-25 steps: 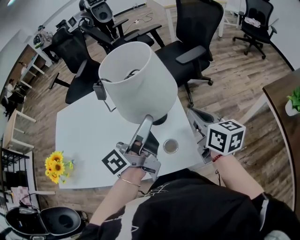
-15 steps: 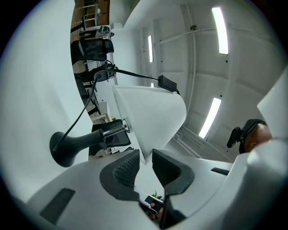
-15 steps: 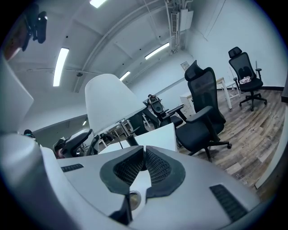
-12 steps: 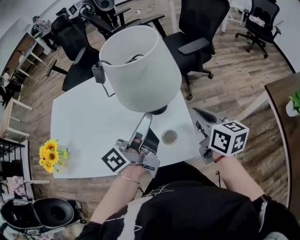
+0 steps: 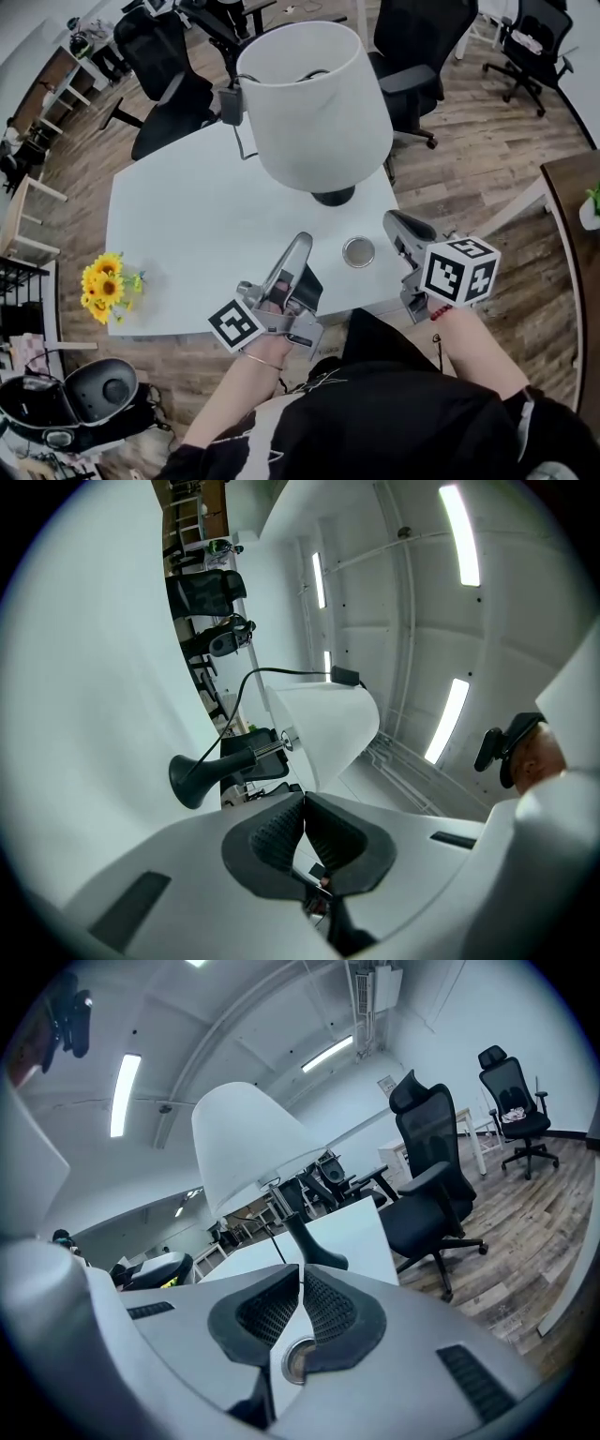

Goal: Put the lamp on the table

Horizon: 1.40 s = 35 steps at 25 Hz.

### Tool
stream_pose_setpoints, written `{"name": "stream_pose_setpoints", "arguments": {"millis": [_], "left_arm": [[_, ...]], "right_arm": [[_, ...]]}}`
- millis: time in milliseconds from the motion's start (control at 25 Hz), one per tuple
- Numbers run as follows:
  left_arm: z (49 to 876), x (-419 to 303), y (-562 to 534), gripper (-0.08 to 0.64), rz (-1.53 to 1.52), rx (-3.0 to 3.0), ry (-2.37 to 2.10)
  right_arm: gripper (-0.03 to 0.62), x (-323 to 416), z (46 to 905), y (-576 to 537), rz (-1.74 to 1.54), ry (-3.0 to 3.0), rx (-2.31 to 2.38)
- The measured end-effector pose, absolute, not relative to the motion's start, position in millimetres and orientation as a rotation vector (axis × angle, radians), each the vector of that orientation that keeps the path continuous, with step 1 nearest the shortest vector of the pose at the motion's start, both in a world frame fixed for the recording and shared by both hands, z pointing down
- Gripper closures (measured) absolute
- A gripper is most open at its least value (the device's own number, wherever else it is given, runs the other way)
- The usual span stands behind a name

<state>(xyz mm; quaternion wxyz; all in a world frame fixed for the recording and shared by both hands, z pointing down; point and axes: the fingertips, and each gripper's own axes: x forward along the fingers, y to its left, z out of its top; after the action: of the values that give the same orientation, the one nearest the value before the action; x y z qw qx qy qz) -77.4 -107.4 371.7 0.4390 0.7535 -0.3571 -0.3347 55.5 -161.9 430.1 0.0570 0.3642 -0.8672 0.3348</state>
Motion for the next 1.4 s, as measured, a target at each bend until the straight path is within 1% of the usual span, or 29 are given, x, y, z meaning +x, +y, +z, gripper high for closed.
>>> {"name": "stream_pose_setpoints", "arguments": {"millis": [80,240,440,920,1080,1240,1400], "left_arm": [[365,-93,-86,0.546,-0.817,1.898,-0.893],[358,-130,-44,0.546,-0.604,2.009,-1.043],[353,-172,0,0.546,-0.458,2.065,-1.178],[359,-254,108,0.546,-0.241,2.134,-1.431],[360,-263,132,0.546,-0.151,2.173,-1.495],[359,-268,141,0.546,-0.228,2.128,-1.501],[358,-268,143,0.546,-0.243,2.116,-1.523]], "right_arm": [[0.565,38,424,-146,1.005,-2.631,1.102],[0.565,-5,411,-111,0.981,-2.643,1.057],[0.565,-64,396,-63,0.935,-2.684,0.934],[0.565,-174,369,37,0.850,-2.799,0.692],[0.565,-197,373,67,0.798,-2.782,0.604],[0.565,-206,376,80,0.755,-2.762,0.560],[0.565,-205,374,81,0.746,-2.750,0.530]]}}
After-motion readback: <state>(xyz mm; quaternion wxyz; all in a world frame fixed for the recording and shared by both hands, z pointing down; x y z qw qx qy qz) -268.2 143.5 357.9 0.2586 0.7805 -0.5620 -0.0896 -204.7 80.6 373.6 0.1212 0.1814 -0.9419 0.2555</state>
